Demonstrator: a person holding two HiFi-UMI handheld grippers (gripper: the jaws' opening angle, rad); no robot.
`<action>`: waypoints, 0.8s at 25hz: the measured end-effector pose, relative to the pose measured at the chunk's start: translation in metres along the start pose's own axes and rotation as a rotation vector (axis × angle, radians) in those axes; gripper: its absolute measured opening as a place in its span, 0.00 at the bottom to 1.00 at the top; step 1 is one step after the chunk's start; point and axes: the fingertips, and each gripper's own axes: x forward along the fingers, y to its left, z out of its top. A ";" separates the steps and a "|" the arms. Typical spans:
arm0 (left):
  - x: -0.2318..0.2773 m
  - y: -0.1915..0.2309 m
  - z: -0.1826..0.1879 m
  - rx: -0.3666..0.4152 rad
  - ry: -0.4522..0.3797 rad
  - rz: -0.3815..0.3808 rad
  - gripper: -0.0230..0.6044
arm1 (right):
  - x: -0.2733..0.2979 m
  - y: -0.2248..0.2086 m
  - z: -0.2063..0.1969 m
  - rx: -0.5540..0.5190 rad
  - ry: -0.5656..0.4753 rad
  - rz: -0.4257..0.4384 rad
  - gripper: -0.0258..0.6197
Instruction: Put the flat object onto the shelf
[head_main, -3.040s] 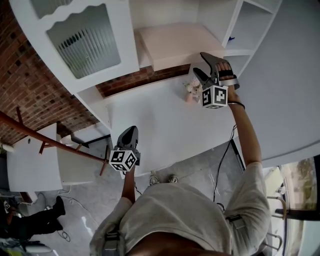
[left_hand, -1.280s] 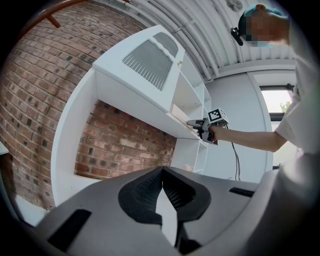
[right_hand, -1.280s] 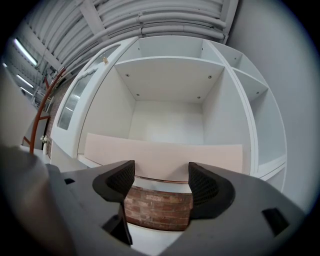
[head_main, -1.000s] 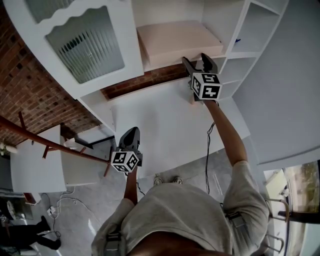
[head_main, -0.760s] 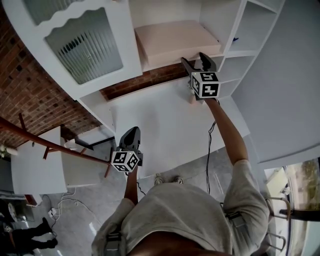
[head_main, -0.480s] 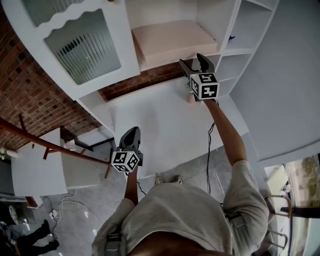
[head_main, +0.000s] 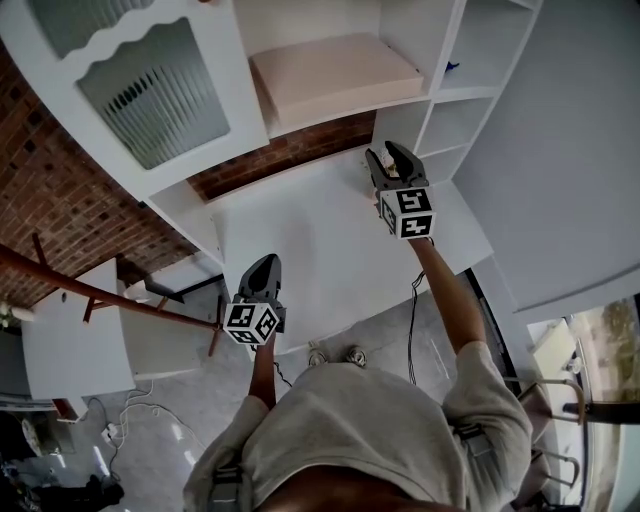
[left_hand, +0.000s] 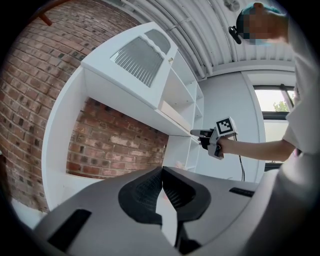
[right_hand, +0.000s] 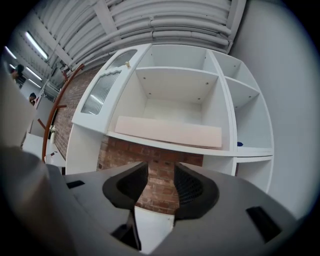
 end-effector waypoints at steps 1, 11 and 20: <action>0.001 -0.001 -0.001 0.002 0.002 -0.003 0.06 | -0.006 0.003 -0.008 -0.002 0.010 0.000 0.30; 0.015 -0.017 -0.007 0.025 0.015 -0.040 0.06 | -0.064 0.031 -0.062 -0.009 0.041 -0.024 0.17; 0.016 -0.027 -0.021 0.030 0.040 -0.055 0.06 | -0.123 0.057 -0.108 0.076 0.087 -0.042 0.13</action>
